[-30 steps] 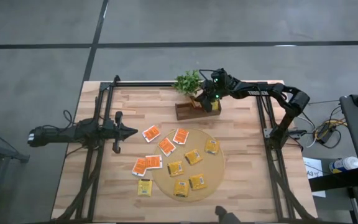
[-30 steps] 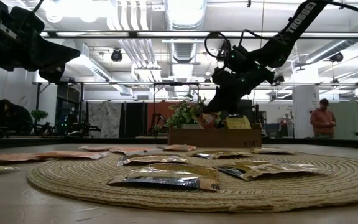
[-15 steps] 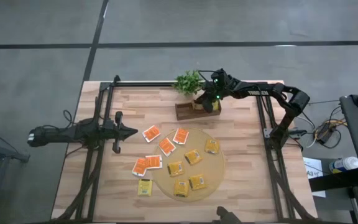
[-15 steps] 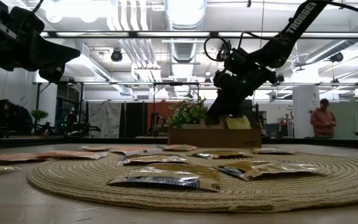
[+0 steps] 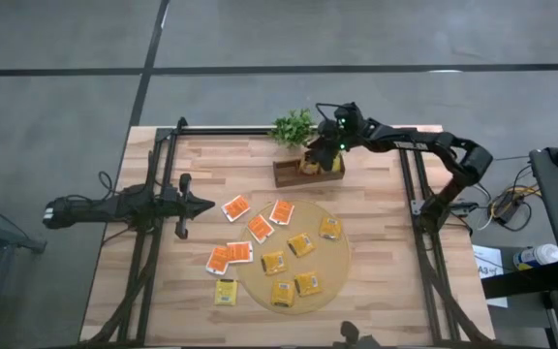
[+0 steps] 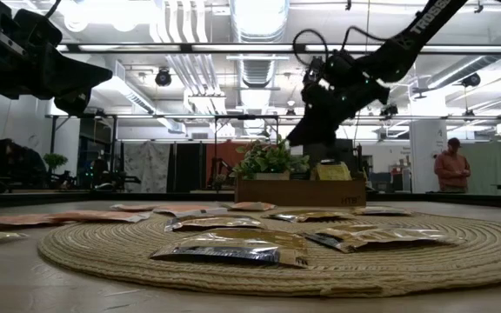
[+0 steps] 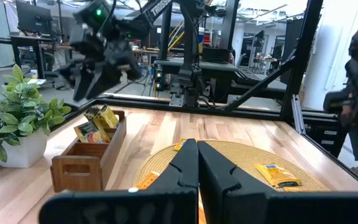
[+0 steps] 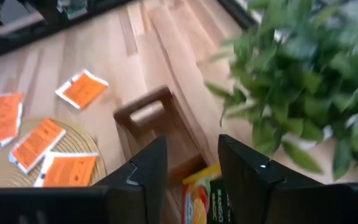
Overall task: Pick & Place Tea
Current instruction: Put the orange tea bag into the middle section of the wooden organizer
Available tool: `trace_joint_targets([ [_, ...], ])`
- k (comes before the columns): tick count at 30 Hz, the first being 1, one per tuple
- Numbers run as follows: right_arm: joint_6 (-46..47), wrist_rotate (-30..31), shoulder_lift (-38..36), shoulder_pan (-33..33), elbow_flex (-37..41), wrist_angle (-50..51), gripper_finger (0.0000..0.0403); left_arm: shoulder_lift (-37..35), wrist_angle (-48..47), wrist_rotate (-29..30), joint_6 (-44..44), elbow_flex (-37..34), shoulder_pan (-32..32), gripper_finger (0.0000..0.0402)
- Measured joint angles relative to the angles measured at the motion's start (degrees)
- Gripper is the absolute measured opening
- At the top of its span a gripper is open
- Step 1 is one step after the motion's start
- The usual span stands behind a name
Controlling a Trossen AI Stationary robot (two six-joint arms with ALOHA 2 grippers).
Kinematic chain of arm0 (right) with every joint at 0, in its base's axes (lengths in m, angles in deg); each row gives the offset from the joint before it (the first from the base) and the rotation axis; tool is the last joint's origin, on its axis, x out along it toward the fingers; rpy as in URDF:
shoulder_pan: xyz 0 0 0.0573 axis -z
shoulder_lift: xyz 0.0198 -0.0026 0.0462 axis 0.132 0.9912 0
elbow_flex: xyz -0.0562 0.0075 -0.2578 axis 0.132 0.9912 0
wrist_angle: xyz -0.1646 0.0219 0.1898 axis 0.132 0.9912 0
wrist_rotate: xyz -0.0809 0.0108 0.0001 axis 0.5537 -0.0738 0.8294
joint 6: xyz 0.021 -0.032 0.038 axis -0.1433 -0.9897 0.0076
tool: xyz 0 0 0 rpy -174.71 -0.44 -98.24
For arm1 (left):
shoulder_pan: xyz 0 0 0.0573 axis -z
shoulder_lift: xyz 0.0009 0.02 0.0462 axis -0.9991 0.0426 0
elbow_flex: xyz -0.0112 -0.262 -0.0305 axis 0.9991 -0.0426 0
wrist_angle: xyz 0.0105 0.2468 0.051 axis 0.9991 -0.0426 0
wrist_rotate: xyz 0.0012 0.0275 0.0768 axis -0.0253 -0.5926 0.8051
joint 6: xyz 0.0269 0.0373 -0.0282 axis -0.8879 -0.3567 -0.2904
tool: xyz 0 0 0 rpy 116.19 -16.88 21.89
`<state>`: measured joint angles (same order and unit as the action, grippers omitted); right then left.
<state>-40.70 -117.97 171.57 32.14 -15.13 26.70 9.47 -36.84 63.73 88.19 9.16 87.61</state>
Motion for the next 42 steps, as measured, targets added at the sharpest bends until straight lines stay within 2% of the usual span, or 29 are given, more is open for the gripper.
trace_joint_targets([
  [11, 1.01, -1.64, -7.05, -0.9, -0.02, 4.76, 0.0107, 0.0, 0.0, 0.0, 0.0, -0.01, -0.04, 0.0],
  [21, -0.68, -3.22, -8.07, -5.07, 0.0, 8.4, 0.0013, 0.0, 0.0, 0.0, 0.0, 0.01, -0.04, 0.0],
  [27, -0.63, -2.87, -8.07, -7.69, -0.06, 9.41, 0.0008, 0.0, 0.0, -0.01, 0.0, 0.01, -0.02, 0.0],
  [32, -2.65, -2.44, -7.38, -8.86, -3.86, 17.19, 0.0008, 0.0, 0.0, 0.0, 0.0, -0.01, -0.02, 0.0],
  [42, -5.87, 4.52, -3.93, -9.41, -10.47, 27.25, 0.0008, 0.0, 0.0, 0.0, 0.0, -0.01, 0.02, 0.0],
])
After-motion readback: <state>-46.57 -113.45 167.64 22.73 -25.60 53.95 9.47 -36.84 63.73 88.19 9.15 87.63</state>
